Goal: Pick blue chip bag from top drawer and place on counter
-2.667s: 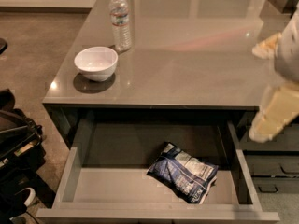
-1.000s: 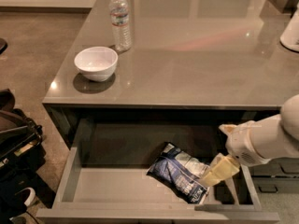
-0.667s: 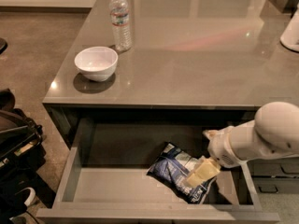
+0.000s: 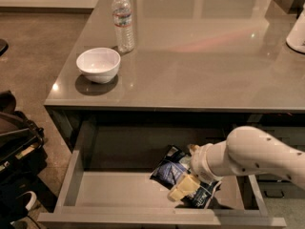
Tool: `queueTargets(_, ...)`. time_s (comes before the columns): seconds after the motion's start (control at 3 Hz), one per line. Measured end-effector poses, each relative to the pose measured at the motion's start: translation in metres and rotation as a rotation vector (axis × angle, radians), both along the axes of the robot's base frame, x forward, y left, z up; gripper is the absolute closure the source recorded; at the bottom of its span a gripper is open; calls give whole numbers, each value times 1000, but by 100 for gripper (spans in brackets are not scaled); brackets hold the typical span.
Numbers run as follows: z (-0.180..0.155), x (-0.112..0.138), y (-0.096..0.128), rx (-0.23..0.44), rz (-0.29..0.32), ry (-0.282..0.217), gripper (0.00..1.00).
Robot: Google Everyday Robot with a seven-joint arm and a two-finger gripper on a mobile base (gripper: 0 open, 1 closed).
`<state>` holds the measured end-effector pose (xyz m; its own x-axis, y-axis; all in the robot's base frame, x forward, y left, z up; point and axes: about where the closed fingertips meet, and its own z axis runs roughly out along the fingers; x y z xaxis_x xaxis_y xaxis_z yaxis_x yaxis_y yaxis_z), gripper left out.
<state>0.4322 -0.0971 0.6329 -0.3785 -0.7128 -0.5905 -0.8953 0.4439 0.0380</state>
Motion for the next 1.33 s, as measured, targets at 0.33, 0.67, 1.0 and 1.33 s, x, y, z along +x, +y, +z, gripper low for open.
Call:
queueTargets(0.33,-37,-10,7,-98,-3,-33,0)
queueTargets(0.67,-61,-26,15,-129,-8,-20,17)
queueTargets(1.0,-54,-26,15,-129,-8,-20,40)
queueTargets(1.33,-42,-26,15,-129,-8,-20,71)
